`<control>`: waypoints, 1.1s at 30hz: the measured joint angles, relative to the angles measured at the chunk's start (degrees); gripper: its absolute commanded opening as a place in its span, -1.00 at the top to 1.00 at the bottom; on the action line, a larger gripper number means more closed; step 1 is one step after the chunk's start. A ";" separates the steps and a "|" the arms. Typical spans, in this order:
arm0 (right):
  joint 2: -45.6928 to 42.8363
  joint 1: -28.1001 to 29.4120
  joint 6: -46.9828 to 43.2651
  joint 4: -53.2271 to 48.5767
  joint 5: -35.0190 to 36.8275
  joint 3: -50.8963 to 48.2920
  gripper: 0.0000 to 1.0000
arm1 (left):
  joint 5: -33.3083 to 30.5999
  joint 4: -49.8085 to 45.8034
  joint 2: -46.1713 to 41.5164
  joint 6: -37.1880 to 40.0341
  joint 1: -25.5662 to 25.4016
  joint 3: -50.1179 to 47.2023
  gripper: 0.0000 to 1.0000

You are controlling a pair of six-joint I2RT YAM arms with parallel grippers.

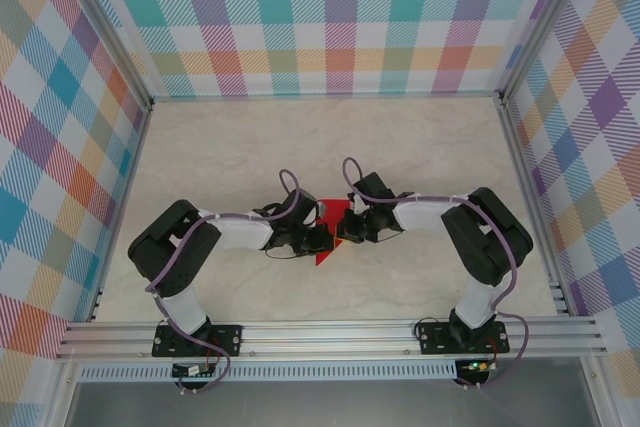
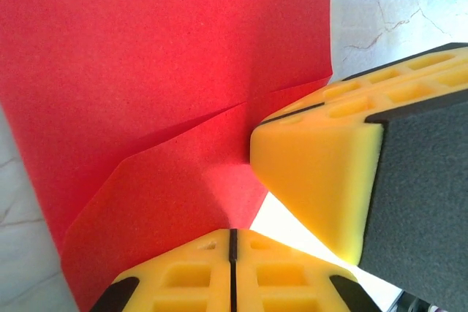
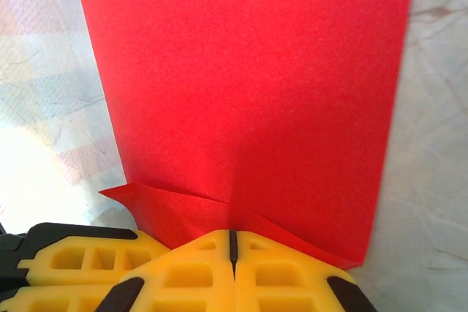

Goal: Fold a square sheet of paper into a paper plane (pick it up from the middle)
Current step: Third fold the triangle at the center of the table.

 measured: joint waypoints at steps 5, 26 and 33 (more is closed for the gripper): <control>0.66 0.20 -0.02 -0.74 -0.85 0.74 0.90 | -0.55 1.03 -1.38 0.00 0.00 -1.90 0.85; 2.10 -0.31 -0.02 -2.45 -2.95 2.23 0.90 | 0.37 -4.87 -7.19 2.84 0.22 -6.08 0.85; 2.27 -0.31 -0.02 -2.89 -2.97 2.47 0.91 | 0.31 -8.92 -8.70 4.48 0.22 -6.10 0.84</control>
